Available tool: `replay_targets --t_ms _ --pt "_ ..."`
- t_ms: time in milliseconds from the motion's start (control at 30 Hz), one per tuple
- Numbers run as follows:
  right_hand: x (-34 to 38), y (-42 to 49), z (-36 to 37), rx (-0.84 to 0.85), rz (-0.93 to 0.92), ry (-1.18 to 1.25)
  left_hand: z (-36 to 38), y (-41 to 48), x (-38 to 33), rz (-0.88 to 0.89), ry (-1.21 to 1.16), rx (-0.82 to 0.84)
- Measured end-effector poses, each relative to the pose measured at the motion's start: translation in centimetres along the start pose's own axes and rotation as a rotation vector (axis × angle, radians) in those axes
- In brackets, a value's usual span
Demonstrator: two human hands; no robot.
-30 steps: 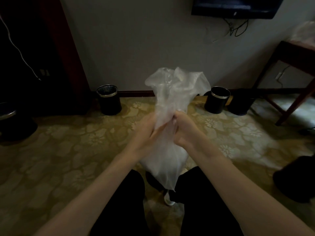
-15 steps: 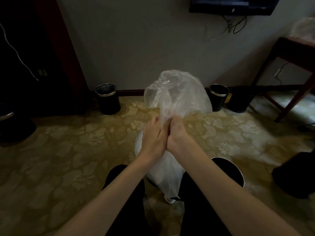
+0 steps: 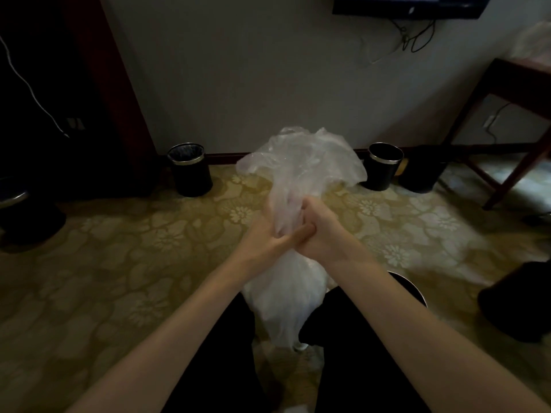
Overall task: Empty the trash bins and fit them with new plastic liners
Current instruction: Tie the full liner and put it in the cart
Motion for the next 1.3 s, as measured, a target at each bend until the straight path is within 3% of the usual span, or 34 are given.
replay_targets --t_ms 167,300,400,467,500,567,600,667,767,1000,1100,1200,1300 --pt "0.1 -0.3 0.5 0.086 0.015 -0.106 -1.2 -0.3 0.7 -0.007 -0.248 -0.07" --pt "1.0 -1.4 2.0 0.359 -0.016 -0.295 -2.2 -0.2 2.2 -0.07 -0.37 -0.11" --pt "1.6 -0.9 0.5 0.31 -0.148 -0.429 -2.5 -0.1 3.5 -0.157 -0.384 -0.175" --pt "2.8 -0.8 -1.3 0.162 -0.387 -0.713 -2.7 0.0 3.9 -0.182 -0.361 -0.207" --pt "3.2 -1.0 -1.8 0.099 -0.489 -0.976 -2.7 0.1 4.0 -0.193 -0.376 -0.2" --pt "2.2 -0.9 -2.2 0.116 -0.501 -1.368 -3.1 0.4 3.9 -0.205 -0.404 -0.2" --pt "1.3 -0.6 -2.7 0.156 -0.431 -1.426 -3.3 0.6 3.8 -0.208 -0.425 -0.217" --pt "0.0 -0.3 -3.2 0.172 -0.402 -1.424 -3.5 1.1 3.9 -0.216 -0.466 -0.272" --pt "-0.3 0.0 -3.3 0.058 -0.541 -1.523 -3.2 1.2 4.6 -0.253 -0.496 -0.362" --pt "-1.2 -0.5 -3.6 -0.15 -0.629 -1.657 -2.7 0.7 3.9 -0.195 -0.339 -0.513" --pt "-1.8 -1.7 -2.9 -0.281 -0.787 -1.747 -2.3 0.4 4.3 -0.238 -0.29 -0.614" --pt "-2.8 -3.0 -1.6 -0.241 -0.961 -1.745 -2.4 0.3 3.9 -0.196 -0.24 -0.692" --pt "-2.5 -3.9 -1.4 -0.181 -1.087 -1.654 -2.2 0.6 3.4 -0.162 -0.153 -0.603"
Point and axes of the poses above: each hand's wrist, its own y-axis towards the middle knuckle, its own z-axis out of the palm, x = y × z, the point moved 8 cm from there along y, towards the middle knuckle, and after that the axes turned 1 degree about x, right-handed, at the moved point
